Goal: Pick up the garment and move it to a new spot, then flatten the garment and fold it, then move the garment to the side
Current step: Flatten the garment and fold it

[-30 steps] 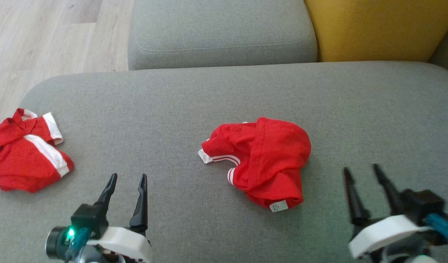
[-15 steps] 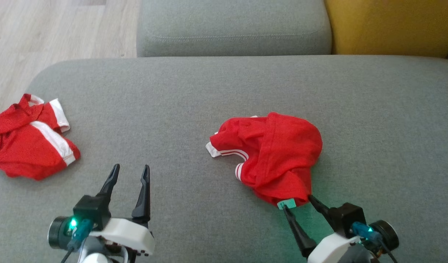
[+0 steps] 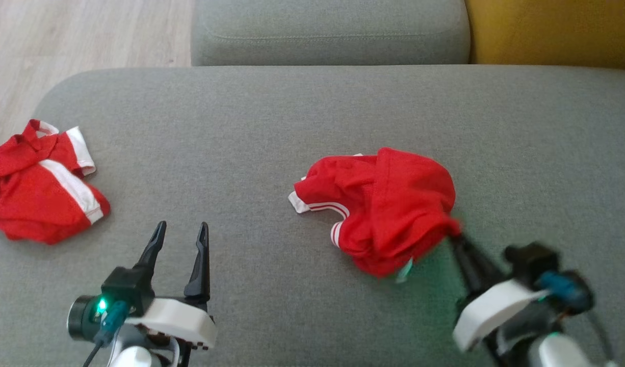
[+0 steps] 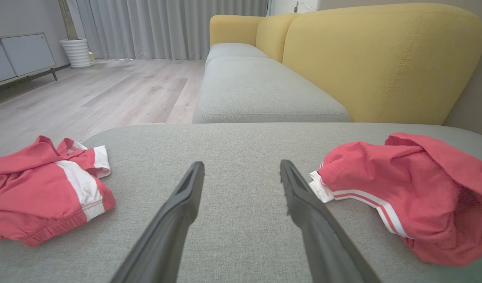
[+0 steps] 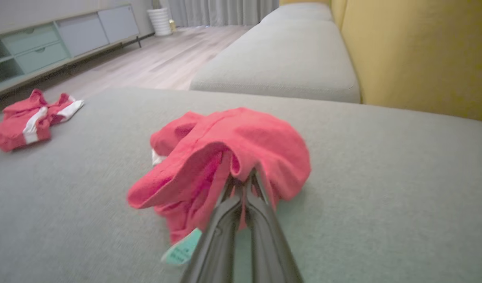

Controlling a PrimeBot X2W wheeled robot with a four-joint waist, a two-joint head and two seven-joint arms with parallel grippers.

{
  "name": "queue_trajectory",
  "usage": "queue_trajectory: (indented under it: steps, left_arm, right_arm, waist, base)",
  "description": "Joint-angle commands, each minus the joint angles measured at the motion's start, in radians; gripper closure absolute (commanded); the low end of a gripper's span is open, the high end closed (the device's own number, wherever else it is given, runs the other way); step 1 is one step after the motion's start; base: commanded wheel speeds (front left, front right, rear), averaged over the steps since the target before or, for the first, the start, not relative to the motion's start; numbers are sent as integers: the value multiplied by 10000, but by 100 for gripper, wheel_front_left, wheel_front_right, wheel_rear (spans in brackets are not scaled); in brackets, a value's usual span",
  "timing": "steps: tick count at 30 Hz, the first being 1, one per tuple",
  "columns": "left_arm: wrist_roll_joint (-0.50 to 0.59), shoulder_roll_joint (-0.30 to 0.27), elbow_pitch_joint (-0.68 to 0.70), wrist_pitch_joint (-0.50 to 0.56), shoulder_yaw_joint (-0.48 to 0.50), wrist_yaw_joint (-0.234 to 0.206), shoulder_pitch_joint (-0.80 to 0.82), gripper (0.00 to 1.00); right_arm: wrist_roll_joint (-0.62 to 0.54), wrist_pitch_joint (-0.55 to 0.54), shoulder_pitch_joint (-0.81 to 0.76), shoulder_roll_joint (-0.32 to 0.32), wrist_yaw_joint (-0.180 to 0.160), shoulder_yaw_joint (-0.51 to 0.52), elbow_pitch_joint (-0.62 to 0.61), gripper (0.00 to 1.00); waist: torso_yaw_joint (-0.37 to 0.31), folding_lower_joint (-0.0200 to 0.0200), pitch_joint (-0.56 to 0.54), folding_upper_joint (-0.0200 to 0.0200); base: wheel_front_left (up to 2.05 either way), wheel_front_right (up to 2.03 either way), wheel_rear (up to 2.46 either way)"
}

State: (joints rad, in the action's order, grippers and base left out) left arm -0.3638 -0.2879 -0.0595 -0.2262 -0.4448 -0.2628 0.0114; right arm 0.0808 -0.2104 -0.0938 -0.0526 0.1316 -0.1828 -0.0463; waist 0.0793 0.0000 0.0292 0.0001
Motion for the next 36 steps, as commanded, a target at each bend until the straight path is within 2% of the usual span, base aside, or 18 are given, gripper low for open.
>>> queue_trajectory:
  steps: [1, 5, 9, 11, 12, 18, 19, 20, 23, 27, 31, 36]
  left_arm:
    - [-29, -84, 297, -111, 390, 12, 641, 0]
    - [-35, -53, 303, -143, 389, 36, 786, 0]
    - [-21, -7, 300, -173, 361, 66, 950, 0]
    - [-16, 22, 287, -189, 349, 81, 1028, 0]
    - [-16, 22, 287, -189, 349, 81, 1028, 0]
    - [-14, 113, 214, -240, 327, 136, 1218, 0]
    - [-13, 122, 206, -248, 331, 144, 1248, 0]
    - [-6, 137, 182, -263, 330, 167, 1307, 0]
    - [7, 160, 152, -281, 332, 168, 1325, 0]
    - [-4, 155, 103, -299, 367, 151, 1260, 0]
    - [-16, 135, 85, -309, 390, 126, 1167, 0]
    - [-53, 93, 98, -318, 433, 84, 1016, 0]
  right_arm:
    - [173, 194, 791, -8, -9, 215, -402, 100]
    - [706, 344, 1511, 16, -9, 1695, 161, 100]
    - [1358, 438, 2174, 20, -9, 3207, 1506, 100]
    - [1705, 425, 2509, 21, -9, 3815, 2370, 100]
    - [1705, 425, 2509, 21, -9, 3815, 2370, 100]
    - [2416, 445, 3591, 22, -9, 5287, 5174, 100]
    - [2299, 523, 3735, 22, -9, 5453, 5522, 98]
    - [2121, 761, 4028, 23, -9, 5712, 6014, 0]
    - [2187, 1072, 4301, 23, -9, 5644, 6341, 0]
    - [1796, 1317, 4130, 23, -9, 5185, 5993, 0]
    - [1493, 1300, 3523, -12, -9, 4579, 4980, 0]
    - [936, 1287, 2632, -103, -9, 3980, 3070, 0]
  waist:
    - [-47, 0, 48, -1]
    - [-63, 0, 196, -1]
    - [22, 0, 400, -1]
    - [63, 0, 510, -1]
    - [63, 0, 510, -1]
    - [159, 0, 781, -1]
    - [162, 0, 824, -1]
    - [175, 0, 875, -1]
    - [136, 0, 869, -1]
    - [24, 0, 739, -1]
    - [-97, 0, 564, -1]
    - [-258, 0, 358, -1]
  base:
    - [0, 0, 0]
    - [0, 0, 0]
    - [0, 0, 0]
    - [0, 0, 0]
    - [0, 0, 0]
    - [0, 0, 0]
    - [0, 0, 0]
    - [0, 0, 0]
    - [0, 0, 0]
    - [0, 0, 0]
    - [0, 0, 0]
    - [0, 0, 0]
